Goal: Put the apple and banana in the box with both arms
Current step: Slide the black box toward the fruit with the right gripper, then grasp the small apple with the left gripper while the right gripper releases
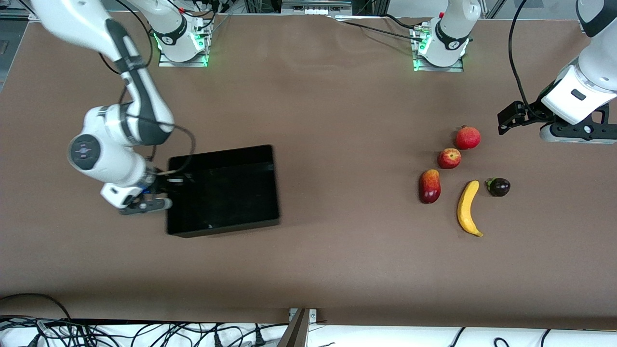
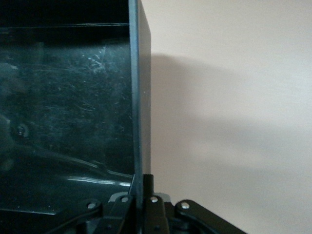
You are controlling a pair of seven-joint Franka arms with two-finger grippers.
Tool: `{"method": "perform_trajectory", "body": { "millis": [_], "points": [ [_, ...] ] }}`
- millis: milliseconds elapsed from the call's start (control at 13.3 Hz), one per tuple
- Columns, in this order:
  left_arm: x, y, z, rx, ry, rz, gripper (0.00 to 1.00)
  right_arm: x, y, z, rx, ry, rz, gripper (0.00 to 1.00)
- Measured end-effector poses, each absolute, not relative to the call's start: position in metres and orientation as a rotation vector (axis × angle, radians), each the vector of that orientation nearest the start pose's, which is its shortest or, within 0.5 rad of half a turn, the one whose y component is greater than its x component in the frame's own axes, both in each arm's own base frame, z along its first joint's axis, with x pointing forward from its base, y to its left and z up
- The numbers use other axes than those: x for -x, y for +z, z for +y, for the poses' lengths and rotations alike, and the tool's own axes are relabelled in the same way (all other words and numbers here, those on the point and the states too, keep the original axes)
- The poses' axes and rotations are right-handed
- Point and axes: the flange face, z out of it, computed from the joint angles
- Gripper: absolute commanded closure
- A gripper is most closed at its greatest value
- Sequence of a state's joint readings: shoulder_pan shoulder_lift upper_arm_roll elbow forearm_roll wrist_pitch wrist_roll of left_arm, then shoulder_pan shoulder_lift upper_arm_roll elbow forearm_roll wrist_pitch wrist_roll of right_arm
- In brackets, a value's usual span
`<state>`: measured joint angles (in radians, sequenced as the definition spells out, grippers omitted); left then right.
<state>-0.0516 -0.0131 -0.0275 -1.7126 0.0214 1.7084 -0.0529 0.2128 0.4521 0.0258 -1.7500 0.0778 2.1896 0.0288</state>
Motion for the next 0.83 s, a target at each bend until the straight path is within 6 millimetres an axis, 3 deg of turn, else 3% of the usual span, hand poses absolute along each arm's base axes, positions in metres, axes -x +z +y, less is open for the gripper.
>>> {"method": "perform_trajectory", "body": {
  "millis": [151, 452, 603, 829],
  "points": [
    [-0.557, 0.577, -0.042, 3.120, -0.016, 0.045, 0.00, -0.626, 0.327, 0.240, 3.054, 0.044, -0.240, 1.00],
    [-0.557, 0.564, -0.041, 3.117, 0.065, 0.042, 0.00, -0.584, 0.291, 0.383, 3.039, 0.112, -0.133, 1.00],
    [-0.557, 0.534, -0.041, 3.103, 0.233, 0.042, 0.00, -0.567, 0.272, 0.438, 3.041, 0.117, -0.058, 1.00],
    [-0.577, 0.456, -0.039, 3.077, 0.431, 0.038, 0.00, -0.557, 0.253, 0.478, 3.035, 0.106, 0.003, 1.00]
  ]
}}
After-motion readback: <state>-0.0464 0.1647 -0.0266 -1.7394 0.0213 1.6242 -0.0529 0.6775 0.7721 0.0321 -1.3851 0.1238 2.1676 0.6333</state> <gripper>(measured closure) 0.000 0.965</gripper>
